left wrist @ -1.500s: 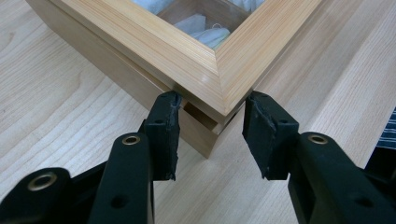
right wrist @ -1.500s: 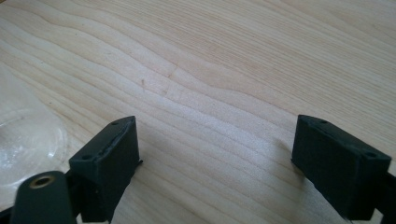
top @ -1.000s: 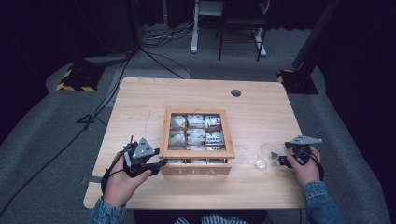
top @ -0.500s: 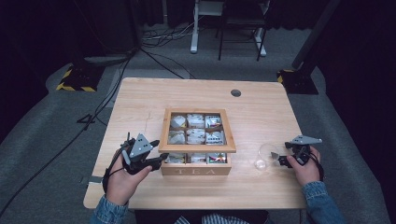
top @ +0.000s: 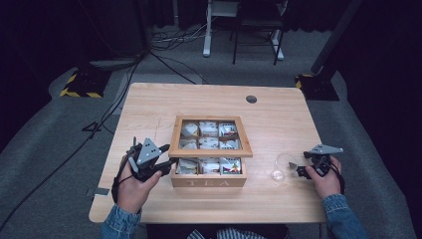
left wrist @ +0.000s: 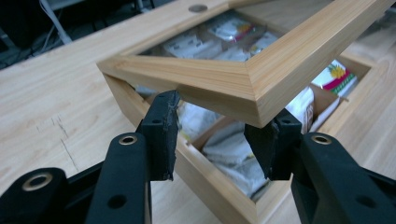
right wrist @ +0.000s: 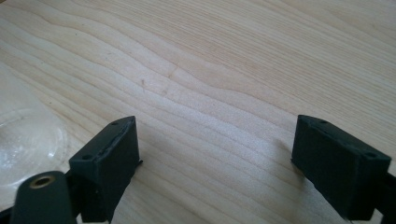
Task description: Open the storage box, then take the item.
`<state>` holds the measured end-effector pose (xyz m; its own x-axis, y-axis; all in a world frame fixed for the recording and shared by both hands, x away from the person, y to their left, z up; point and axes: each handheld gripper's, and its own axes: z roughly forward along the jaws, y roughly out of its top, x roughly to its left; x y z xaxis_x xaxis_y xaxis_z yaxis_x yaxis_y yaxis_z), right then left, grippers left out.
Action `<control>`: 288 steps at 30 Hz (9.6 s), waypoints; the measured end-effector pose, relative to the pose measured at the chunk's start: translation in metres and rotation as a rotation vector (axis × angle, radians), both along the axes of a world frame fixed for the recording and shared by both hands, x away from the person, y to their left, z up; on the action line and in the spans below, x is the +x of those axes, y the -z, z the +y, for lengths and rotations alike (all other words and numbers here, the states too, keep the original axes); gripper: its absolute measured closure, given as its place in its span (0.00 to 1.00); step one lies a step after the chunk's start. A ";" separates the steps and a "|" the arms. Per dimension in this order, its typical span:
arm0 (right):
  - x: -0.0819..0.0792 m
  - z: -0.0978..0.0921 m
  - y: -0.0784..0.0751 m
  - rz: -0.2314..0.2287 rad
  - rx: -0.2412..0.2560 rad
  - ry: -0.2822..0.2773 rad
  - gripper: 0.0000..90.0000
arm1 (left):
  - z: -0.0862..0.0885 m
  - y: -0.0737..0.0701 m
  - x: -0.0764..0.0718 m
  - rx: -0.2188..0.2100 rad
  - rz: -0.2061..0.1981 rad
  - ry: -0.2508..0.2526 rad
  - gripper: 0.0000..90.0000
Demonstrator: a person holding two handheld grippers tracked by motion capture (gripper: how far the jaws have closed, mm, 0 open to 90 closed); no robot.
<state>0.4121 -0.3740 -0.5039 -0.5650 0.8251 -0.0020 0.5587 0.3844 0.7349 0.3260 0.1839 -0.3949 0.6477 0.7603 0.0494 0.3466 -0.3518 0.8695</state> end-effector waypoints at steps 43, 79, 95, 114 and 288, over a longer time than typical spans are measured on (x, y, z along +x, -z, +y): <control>-0.035 -0.019 -0.060 -0.021 0.131 0.107 0.42 | 0.002 -0.026 0.032 -0.073 -0.043 0.010 0.57; -0.068 0.108 -0.136 -0.076 0.191 -0.057 0.53 | -0.003 -0.029 0.038 -0.043 -0.061 -0.003 0.55; -0.056 0.193 -0.131 -0.040 0.196 -0.220 0.52 | -0.007 -0.030 0.039 -0.013 -0.069 -0.021 0.55; -0.054 0.272 -0.111 -0.018 0.203 -0.365 0.53 | -0.007 -0.029 0.041 -0.023 -0.063 -0.019 0.54; -0.082 0.075 -0.116 -0.153 0.126 0.066 1.00 | -0.009 -0.025 0.043 -0.021 -0.052 -0.023 0.50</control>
<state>0.3298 -0.2990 -0.3876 -0.5112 0.8592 0.0216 0.4578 0.2509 0.8529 0.3688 0.1747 -0.3701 0.6273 0.7760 0.0662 0.3085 -0.3256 0.8938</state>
